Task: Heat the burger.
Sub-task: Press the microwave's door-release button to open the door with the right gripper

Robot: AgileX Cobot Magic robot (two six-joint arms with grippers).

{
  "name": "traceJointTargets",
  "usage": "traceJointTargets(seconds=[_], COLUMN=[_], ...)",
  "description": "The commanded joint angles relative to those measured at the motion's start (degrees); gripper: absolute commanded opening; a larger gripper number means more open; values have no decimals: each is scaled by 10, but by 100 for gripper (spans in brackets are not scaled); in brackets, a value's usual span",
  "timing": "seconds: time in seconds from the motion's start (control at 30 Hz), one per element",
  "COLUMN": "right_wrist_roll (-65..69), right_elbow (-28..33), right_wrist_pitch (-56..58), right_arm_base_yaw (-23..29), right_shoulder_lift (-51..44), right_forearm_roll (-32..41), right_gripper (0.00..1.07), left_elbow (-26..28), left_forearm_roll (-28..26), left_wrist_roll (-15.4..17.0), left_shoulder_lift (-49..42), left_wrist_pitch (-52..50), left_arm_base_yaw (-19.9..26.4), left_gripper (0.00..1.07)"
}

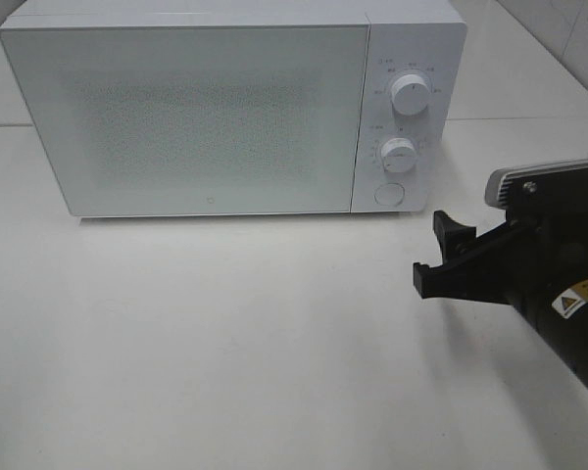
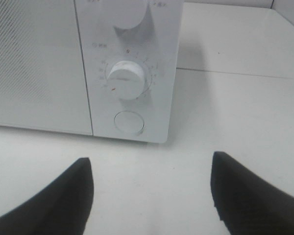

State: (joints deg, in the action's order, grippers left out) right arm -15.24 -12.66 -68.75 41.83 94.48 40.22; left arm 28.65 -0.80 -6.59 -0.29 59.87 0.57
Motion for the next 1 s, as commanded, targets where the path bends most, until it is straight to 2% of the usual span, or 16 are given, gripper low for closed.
traceJointTargets(seconds=[0.03, 0.2, 0.3, 0.33, 0.37, 0.4, 0.43, 0.47, 0.5, 0.53, 0.57, 0.63, 0.67, 0.9, 0.97, 1.0], right_wrist_roll=[-2, 1, 13, 33, 33, 69, 89, 89, 147, 147, 206, 241, 309, 507, 700, 700], right_elbow=[-7, -17, -17, -17, -17, -17, -17, -17, -17, -17, -17, -17, -17, -17, -17, -17], right_wrist_pitch=[-26, -29, -29, -29, -29, -25, -24, -24, -21, -21, -17, -15, -12, -11, -11, -11], right_arm_base_yaw=[28, 40, 40, 40, 40, 40, 40, 40, 40, 40, 40, 40, 40, 40, 40, 40], right_shoulder_lift=[19, 24, 24, 24, 24, 24, 24, 24, 24, 24, 24, 24, 24, 24, 24, 24], right_forearm_roll=[13, 27, 28, 29, 29, 29, 29, 29, 29, 29, 29, 29, 26, 32, 36, 36], right_gripper=[67, 65, 59, 51, 51, 40, 34, 34, 23, 23, 12, 7, 0, 0, 0, 0], left_elbow=[-2, -2, -2, -2, -2, -2, -2, -2, -2, -2, -2, -2, -2, -2, -2, -2], left_forearm_roll=[1, 1, 1, 1, 1, 1, 1, 1, 1, 1, 1, 1, 1, 1, 1, 1], left_wrist_roll=[4, 4, 4, 4, 4, 4, 4, 4, 4, 4, 4, 4, 4, 4, 4, 4], left_shoulder_lift=[-12, -12, -12, -12, -12, -12, -12, -12, -12, -12, -12, -12, -12, -12, -12, -12], left_wrist_pitch=[-5, -5, -5, -5, -5, -5, -5, -5, -5, -5, -5, -5, -5, -5, -5, -5], left_arm_base_yaw=[2, 2, 2, 2, 2, 2, 2, 2, 2, 2, 2, 2, 2, 2, 2, 2], left_gripper=[84, 84, 84, 84, 84, 84, 84, 84, 84, 84, 84, 84, 84, 84, 84, 84])
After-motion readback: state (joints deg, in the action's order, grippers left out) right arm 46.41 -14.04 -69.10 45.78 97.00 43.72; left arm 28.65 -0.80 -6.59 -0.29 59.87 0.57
